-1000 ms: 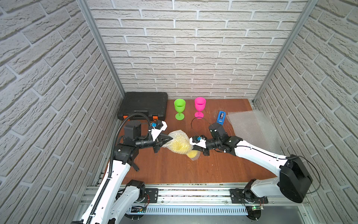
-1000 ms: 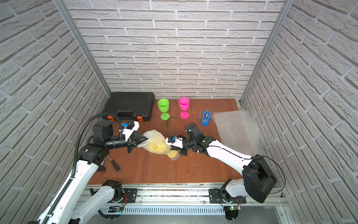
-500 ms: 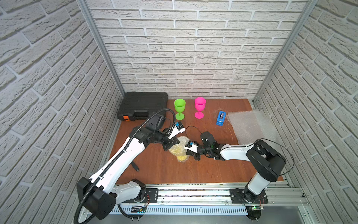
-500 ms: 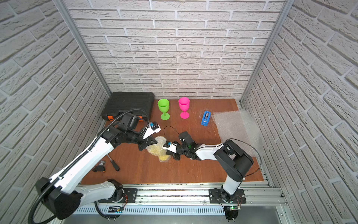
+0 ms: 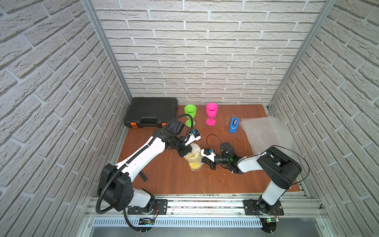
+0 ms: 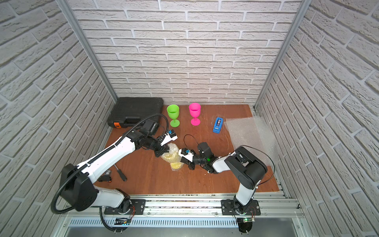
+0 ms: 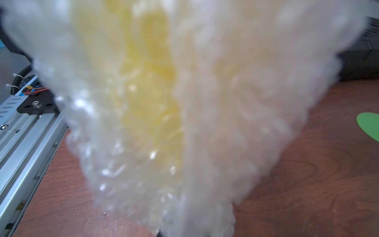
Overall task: Wrap wine glasses in bubble wrap
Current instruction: Wrap the bubble wrap at the center of the board.
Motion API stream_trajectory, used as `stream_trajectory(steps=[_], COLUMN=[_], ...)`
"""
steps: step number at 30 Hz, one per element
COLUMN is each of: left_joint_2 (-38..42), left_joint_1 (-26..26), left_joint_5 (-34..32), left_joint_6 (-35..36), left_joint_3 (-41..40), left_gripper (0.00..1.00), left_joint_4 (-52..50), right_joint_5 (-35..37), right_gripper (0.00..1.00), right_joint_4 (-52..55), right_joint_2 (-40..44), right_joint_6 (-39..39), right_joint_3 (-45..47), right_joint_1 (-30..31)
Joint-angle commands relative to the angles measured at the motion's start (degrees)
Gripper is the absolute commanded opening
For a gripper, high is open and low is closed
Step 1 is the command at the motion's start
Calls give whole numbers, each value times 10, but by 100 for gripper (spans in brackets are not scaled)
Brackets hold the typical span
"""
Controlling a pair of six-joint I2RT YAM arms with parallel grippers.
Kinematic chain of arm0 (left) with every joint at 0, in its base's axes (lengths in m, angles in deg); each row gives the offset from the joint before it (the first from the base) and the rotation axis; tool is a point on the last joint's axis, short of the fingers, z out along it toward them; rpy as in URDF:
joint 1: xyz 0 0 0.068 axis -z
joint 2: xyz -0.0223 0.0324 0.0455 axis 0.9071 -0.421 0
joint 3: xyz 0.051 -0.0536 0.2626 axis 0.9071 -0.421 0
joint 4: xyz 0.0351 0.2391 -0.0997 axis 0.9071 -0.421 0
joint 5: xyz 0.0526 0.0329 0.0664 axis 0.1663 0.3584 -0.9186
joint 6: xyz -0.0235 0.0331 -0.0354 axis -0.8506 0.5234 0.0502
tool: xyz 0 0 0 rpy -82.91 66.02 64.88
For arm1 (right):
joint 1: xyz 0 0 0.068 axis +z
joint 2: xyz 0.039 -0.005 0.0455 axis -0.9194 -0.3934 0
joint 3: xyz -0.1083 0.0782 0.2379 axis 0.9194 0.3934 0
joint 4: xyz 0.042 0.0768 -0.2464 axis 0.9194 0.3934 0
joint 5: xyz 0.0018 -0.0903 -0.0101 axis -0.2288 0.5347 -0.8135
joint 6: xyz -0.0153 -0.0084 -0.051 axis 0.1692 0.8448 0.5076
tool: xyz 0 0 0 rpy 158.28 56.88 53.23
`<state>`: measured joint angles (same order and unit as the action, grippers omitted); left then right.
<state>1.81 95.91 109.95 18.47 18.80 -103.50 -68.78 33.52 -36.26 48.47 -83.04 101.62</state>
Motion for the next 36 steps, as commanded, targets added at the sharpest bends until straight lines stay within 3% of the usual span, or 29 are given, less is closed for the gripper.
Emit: stream_trajectory(steps=[1, 7, 13, 16, 23, 30, 36], left_joint_2=[-70, -140, -190, -173, -46, -22, -43], left_joint_1=[11, 34, 70, 77, 76, 77, 81], left_joint_5=[-49, -115, -157, -170, -158, -107, -84], left_joint_6=[-3, -15, -21, -37, -70, -79, -88], left_joint_3=[-6, 3, 5, 8, 65, 144, 184], left_gripper=[0, 0, 0, 9, 42, 56, 60], left_joint_4=[-39, -55, -91, -96, -79, -92, -80], right_joint_5=[-16, -14, -12, -10, -5, -6, -6], right_gripper=[3, 3, 3, 3, 3, 3, 3], right_joint_4=[-93, -290, -277, -240, -186, -182, -171], right_joint_2=[-33, -100, -103, -91, -75, -77, -74], right_joint_6=[-62, -161, -143, -114, -56, -52, -51], right_joint_3=[9, 21, 24, 27, 32, 31, 28], right_joint_1=[-15, -29, -31, -31, -30, -31, -31])
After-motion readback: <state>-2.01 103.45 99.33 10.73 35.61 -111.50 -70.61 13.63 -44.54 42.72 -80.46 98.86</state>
